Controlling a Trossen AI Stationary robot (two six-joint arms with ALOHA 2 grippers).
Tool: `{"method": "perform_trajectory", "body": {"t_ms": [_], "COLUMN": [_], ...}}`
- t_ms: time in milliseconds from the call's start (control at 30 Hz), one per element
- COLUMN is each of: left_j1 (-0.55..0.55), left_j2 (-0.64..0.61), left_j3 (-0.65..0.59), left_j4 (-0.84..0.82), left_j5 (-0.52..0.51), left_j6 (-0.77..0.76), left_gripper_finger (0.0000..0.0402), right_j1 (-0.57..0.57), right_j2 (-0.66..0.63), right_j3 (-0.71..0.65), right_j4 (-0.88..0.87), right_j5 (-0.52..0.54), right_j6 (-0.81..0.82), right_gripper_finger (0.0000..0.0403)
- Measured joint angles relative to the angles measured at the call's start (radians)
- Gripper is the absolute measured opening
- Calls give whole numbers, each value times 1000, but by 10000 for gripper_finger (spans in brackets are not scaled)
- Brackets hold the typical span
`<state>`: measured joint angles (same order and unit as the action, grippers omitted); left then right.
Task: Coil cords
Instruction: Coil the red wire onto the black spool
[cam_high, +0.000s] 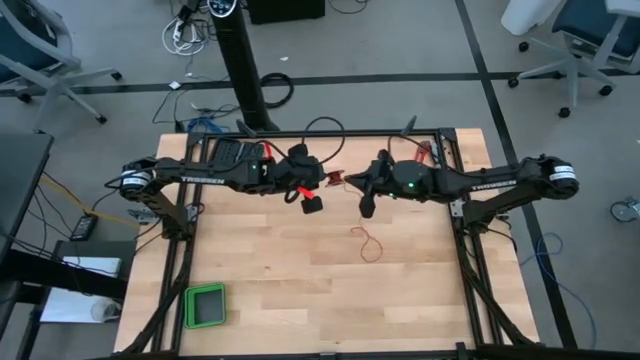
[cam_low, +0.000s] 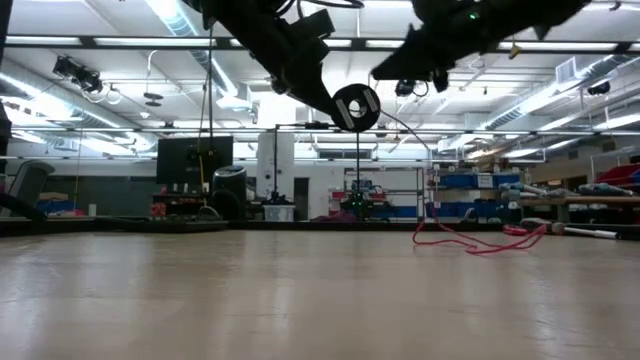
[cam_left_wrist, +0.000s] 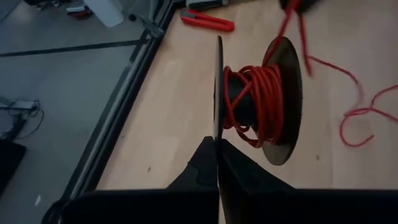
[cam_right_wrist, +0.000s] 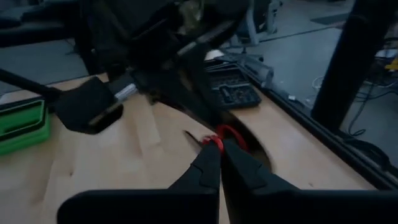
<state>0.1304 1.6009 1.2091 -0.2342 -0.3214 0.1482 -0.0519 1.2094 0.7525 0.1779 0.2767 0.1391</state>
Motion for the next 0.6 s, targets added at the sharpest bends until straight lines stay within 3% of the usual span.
{"method": "perform_trajectory", "body": {"t_ms": [300,600], "left_j1": [0,0], "left_j2": [1,1], "left_j3": [-1,-1], "left_j4": [33,121], "left_j5": [-49,-47], "left_j6": [-31,-71], "left_gripper_finger": [0,0], "right_j1": [25,25], "right_j2": [116,133], "right_j3": [58,59], "right_j4": [39,93], "right_j5": [-19,-19], "right_j6": [-11,-52], "right_gripper_finger": [43,59]}}
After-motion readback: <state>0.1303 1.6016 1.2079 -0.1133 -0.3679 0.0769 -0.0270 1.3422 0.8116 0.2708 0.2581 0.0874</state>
